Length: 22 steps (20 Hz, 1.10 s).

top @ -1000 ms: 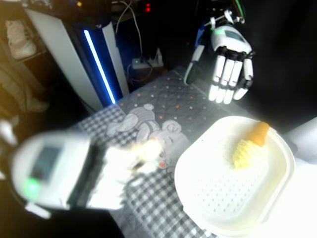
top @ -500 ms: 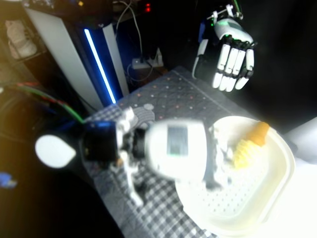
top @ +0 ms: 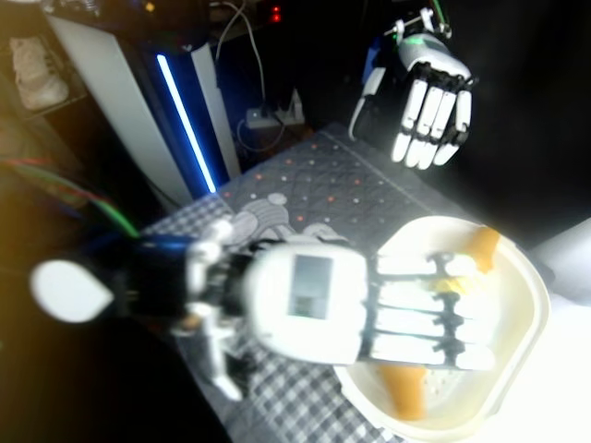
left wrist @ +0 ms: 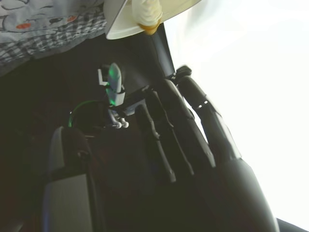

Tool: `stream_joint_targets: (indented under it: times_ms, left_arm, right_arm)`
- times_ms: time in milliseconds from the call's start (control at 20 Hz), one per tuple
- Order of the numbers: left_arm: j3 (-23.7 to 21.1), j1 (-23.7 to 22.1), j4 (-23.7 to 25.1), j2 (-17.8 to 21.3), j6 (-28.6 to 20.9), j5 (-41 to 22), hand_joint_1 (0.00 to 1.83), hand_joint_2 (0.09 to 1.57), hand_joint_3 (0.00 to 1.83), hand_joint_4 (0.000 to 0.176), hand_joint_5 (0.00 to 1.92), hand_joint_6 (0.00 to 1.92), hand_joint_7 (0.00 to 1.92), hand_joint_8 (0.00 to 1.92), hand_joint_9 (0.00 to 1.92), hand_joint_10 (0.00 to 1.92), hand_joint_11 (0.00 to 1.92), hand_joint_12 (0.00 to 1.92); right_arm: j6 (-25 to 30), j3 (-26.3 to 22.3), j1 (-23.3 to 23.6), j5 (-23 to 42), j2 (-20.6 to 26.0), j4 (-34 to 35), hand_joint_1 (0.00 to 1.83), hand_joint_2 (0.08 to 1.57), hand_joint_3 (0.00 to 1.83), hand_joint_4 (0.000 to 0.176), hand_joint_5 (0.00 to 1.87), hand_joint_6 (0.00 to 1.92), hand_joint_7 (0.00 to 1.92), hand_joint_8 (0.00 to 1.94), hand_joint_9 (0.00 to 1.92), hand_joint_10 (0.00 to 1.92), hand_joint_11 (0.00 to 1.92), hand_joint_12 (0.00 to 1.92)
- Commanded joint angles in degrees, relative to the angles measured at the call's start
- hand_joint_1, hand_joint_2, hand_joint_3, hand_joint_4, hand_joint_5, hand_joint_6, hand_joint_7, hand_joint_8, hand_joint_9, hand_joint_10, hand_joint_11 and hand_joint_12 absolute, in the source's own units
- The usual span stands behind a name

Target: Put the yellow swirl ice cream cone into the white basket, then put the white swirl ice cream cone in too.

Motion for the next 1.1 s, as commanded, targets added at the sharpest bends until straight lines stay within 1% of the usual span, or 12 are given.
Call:
stream_joint_targets:
  times_ms: [0,300,350,400,450,500,650,700,750,800,850,1050]
  left_arm:
    - [-0.45,0.07,-1.2,0.73,-0.29,-10.03,0.99,0.86,0.0,0.0,0.85,0.0,0.85,0.0,0.89,0.0,0.45,1.09]
    - [-3.78,5.45,-4.01,5.11,-0.42,-19.59,0.95,0.9,0.0,0.0,0.49,0.0,0.53,0.0,0.54,0.0,0.05,1.19]
    - [-4.72,8.09,-5.69,5.98,-0.42,-23.01,0.94,0.89,0.0,0.005,0.36,0.0,0.4,0.0,0.41,0.0,0.0,0.94]
    - [-5.4,10.76,-7.48,6.38,-0.46,-26.41,0.93,0.89,0.0,0.046,0.29,0.0,0.32,0.0,0.35,0.0,0.0,0.89]
    - [-5.9,13.02,-8.89,6.54,-0.68,-29.0,0.93,0.89,0.0,0.046,0.29,0.0,0.32,0.0,0.35,0.0,0.0,0.89]
    - [-6.27,17.4,-11.19,6.24,-2.33,-33.34,0.84,0.88,0.0,0.09,0.15,0.0,0.21,0.0,0.29,0.0,0.0,0.92]
    - [-6.5,20.2,-12.57,4.31,-5.23,-38.18,0.76,0.87,0.0,0.125,0.13,0.0,0.18,0.0,0.2,0.02,0.0,0.74]
    - [-6.5,20.43,-12.57,3.48,-6.13,-39.79,0.53,0.95,0.02,0.088,0.07,0.0,0.12,0.0,0.15,0.01,0.0,1.06]
    - [-6.5,20.89,-12.57,2.54,-7.06,-41.49,0.56,1.04,0.03,0.107,0.02,0.01,0.07,0.01,0.09,0.02,0.0,0.85]
    - [-6.5,21.23,-12.54,1.86,-8.2,-42.44,0.56,1.04,0.03,0.107,0.02,0.01,0.07,0.01,0.09,0.02,0.0,0.85]
    - [-6.33,21.17,-12.38,0.83,-9.58,-42.46,0.33,1.17,0.03,0.119,0.0,0.0,0.01,0.0,0.07,0.0,0.0,0.63]
    - [-4.61,21.16,-13.31,-2.17,-13.83,-42.47,0.09,1.22,0.0,0.083,0.0,0.0,0.0,0.0,0.03,0.0,0.0,0.54]
  right_arm:
    - [0.02,-1.63,0.85,10.69,0.76,4.57,0.5,0.85,0.01,0.176,0.0,0.0,0.0,0.0,0.0,0.0,0.0,0.0]
    - [-4.83,-15.98,0.65,21.25,16.22,7.77,0.6,0.89,0.02,0.176,0.0,0.0,0.0,0.0,0.0,0.0,0.0,0.0]
    - [-5.15,-18.97,0.37,21.75,18.74,7.76,0.68,0.87,0.0,0.176,0.0,0.0,0.0,0.0,0.0,0.0,0.0,0.0]
    - [-5.19,-20.49,-0.17,23.1,19.92,7.77,0.65,0.87,0.0,0.173,0.0,0.0,0.0,0.0,0.0,0.0,0.0,0.0]
    - [-5.41,-21.2,-1.76,25.5,20.2,7.96,0.65,0.87,0.0,0.173,0.0,0.0,0.0,0.0,0.0,0.0,0.0,0.0]
    - [-5.5,-22.43,-9.88,32.99,20.59,14.35,0.67,0.85,0.0,0.135,0.0,0.0,0.06,0.02,0.0,0.0,0.0,0.0]
    - [-5.57,-24.75,-24.73,49.47,20.1,27.31,0.64,0.88,0.01,0.123,0.0,0.0,0.06,0.01,0.0,0.0,0.0,0.0]
    - [-5.57,-25.78,-28.58,54.59,19.7,31.05,0.62,0.9,0.01,0.057,0.14,0.0,0.16,0.0,0.1,0.0,0.0,0.0]
    - [-5.57,-26.77,-31.99,58.59,19.35,34.03,0.57,0.93,0.01,0.024,0.18,0.02,0.17,0.0,0.12,0.01,0.0,0.0]
    - [-5.57,-27.42,-34.18,61.53,18.64,35.96,0.57,0.93,0.01,0.024,0.18,0.02,0.17,0.0,0.12,0.01,0.0,0.0]
    - [-5.56,-28.07,-36.06,63.87,17.41,38.12,0.52,0.94,0.01,0.162,0.07,0.0,0.1,0.0,0.08,0.0,0.0,0.0]
    - [-5.02,-27.47,-36.41,63.87,14.61,39.12,0.49,1.03,0.01,0.176,0.0,0.0,0.02,0.01,0.05,0.0,0.0,0.0]
